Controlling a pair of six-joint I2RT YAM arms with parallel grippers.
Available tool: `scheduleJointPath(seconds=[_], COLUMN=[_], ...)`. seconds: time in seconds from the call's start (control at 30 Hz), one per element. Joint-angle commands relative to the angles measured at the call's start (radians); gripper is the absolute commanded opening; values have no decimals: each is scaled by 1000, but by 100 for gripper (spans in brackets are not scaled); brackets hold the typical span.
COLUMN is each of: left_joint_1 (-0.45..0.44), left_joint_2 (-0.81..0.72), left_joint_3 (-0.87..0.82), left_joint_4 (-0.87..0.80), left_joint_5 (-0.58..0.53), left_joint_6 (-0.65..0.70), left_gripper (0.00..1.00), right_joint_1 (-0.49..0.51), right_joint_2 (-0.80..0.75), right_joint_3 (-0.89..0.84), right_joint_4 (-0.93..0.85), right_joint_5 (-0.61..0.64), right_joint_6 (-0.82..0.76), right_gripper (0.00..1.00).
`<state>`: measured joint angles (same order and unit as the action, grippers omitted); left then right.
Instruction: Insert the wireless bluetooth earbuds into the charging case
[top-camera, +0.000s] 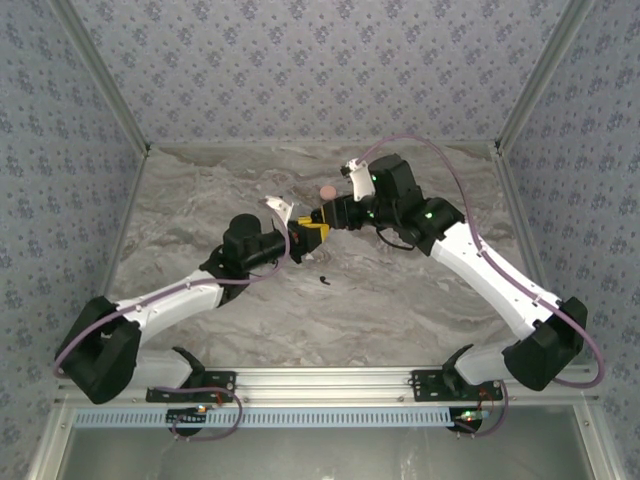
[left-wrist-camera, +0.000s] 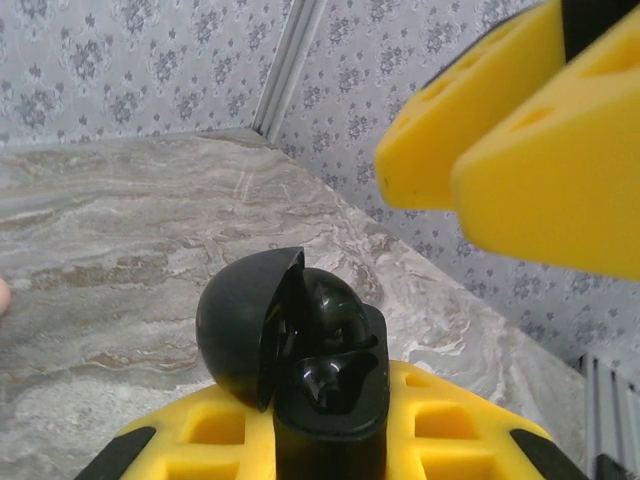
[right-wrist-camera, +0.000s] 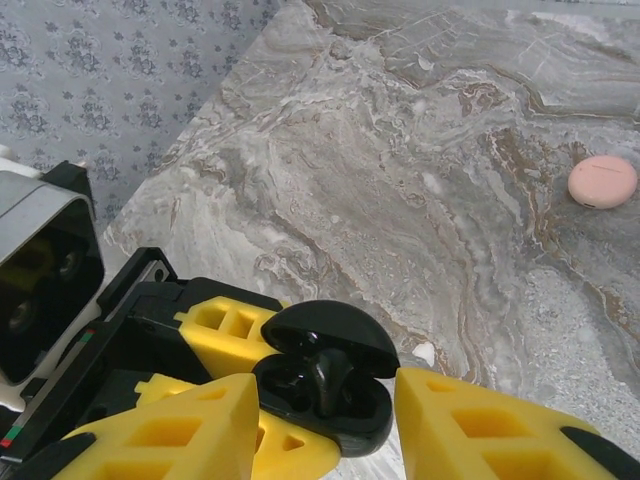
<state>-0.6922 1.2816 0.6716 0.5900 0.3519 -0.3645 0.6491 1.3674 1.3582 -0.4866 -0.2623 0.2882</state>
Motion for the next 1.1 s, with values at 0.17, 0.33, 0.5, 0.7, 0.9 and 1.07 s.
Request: scheduleJointPath(seconds=[0.17, 0.33, 0.5, 0.7, 0.9, 1.07], left_joint_1=[-9, -9, -9, -10, -10, -9], left_joint_2=[-94, -111, -115, -115, -123, -154], left_joint_3=[33, 35, 34, 47, 60, 46], left_joint_4=[-110, -137, -134, -189, -314, -372], left_joint_5=[19, 18, 15, -45, -161, -227], left_joint_6=[193, 218, 216, 219, 236, 221], left_gripper=[14, 14, 14, 14, 14, 14], right_joint_1=[9, 16, 21, 21, 11, 5], right_joint_2=[7, 24, 44, 51, 53, 55], right_joint_3=[67, 79, 88, 80, 50, -6], right_joint_4=[-106, -110, -142, -159, -203, -231], right_joint_5=[-58, -75, -59, 27, 135, 144], right_joint_6=[-57, -59, -61, -53, -35, -40], right_gripper=[41, 42, 42, 43, 44, 45])
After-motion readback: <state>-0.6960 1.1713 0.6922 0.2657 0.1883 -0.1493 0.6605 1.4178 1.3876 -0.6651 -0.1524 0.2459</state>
